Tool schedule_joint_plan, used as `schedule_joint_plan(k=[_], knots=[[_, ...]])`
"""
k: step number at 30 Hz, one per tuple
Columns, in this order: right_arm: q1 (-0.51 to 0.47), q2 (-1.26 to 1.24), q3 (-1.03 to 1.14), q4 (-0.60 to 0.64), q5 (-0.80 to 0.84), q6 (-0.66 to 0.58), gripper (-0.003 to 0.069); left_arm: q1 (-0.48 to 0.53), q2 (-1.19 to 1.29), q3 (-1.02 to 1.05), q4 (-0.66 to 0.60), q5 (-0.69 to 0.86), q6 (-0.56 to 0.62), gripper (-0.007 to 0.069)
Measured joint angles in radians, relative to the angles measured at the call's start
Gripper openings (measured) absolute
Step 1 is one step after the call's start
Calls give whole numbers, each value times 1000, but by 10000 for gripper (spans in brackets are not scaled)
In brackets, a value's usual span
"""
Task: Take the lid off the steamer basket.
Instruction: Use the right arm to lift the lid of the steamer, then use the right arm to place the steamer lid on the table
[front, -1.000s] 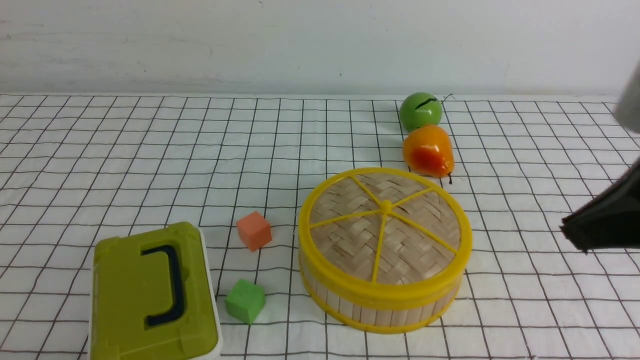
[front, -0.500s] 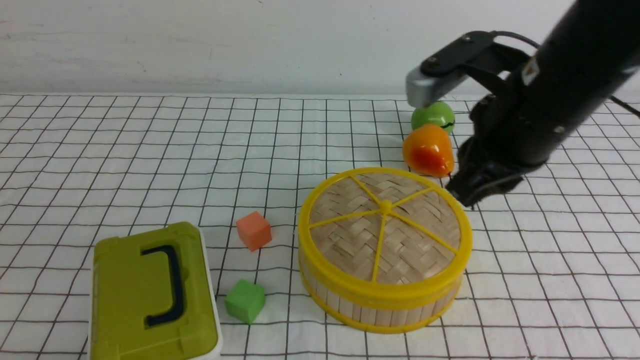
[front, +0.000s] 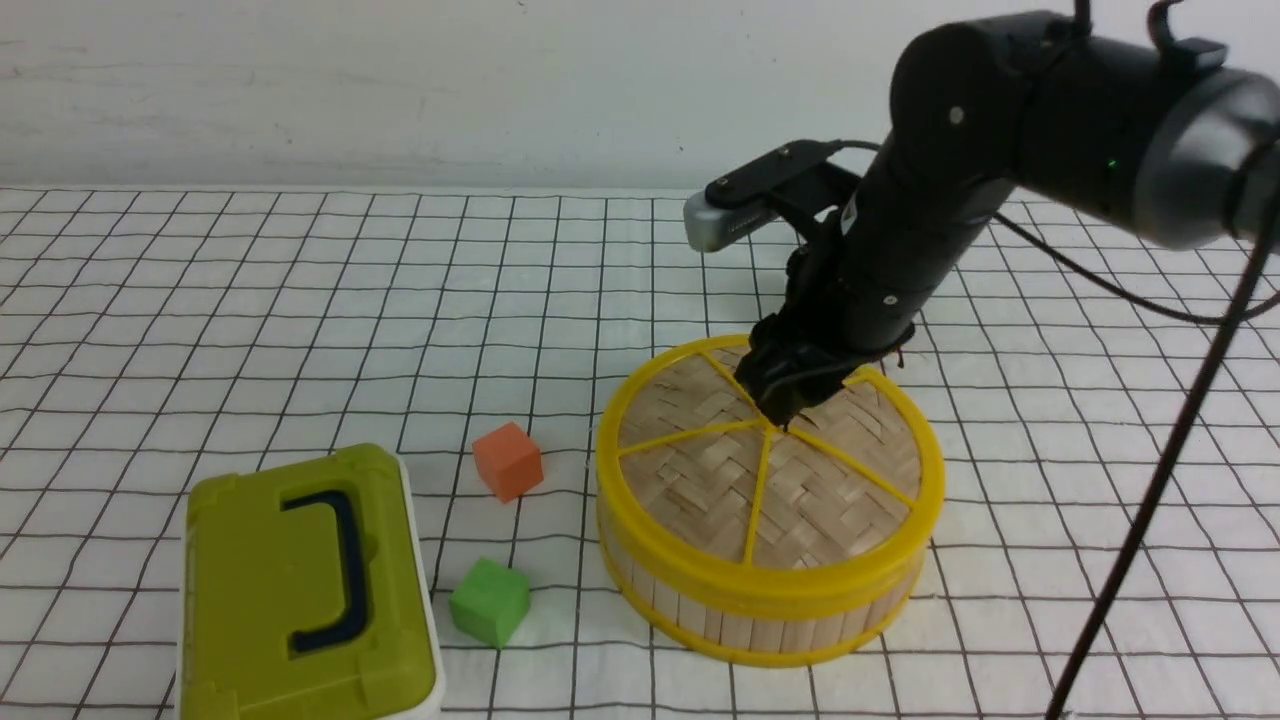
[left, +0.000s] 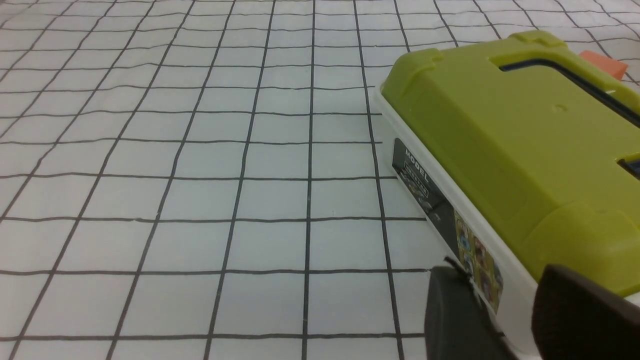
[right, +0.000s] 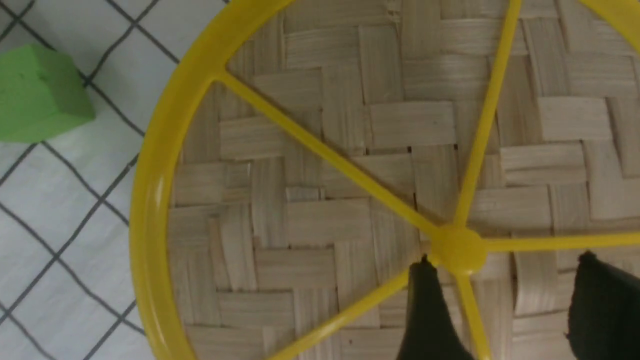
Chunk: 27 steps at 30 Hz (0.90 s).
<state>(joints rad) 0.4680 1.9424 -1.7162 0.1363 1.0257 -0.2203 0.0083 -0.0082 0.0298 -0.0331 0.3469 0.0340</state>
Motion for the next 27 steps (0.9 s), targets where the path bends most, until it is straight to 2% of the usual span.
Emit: schedule_joint_plan(k=[6,11,15,16,22,27], knots=[[0,32,0,41,-45,0,366,0,0,0,0,0,0,239],[0,42,-1,44,-48,4,298,0,0,0,0,0,0,239],[0,42,-3,40,-39,43,108,0,0,0,0,0,0,239],[0,42,-6,38,-38,47,97,0,0,0,0,0,0,239],[0,37,-53,24,22,56,104,0,0,0,0,0,0,239],[0,-81,-111,1,83,56,104,0,0,0,0,0,0,239]])
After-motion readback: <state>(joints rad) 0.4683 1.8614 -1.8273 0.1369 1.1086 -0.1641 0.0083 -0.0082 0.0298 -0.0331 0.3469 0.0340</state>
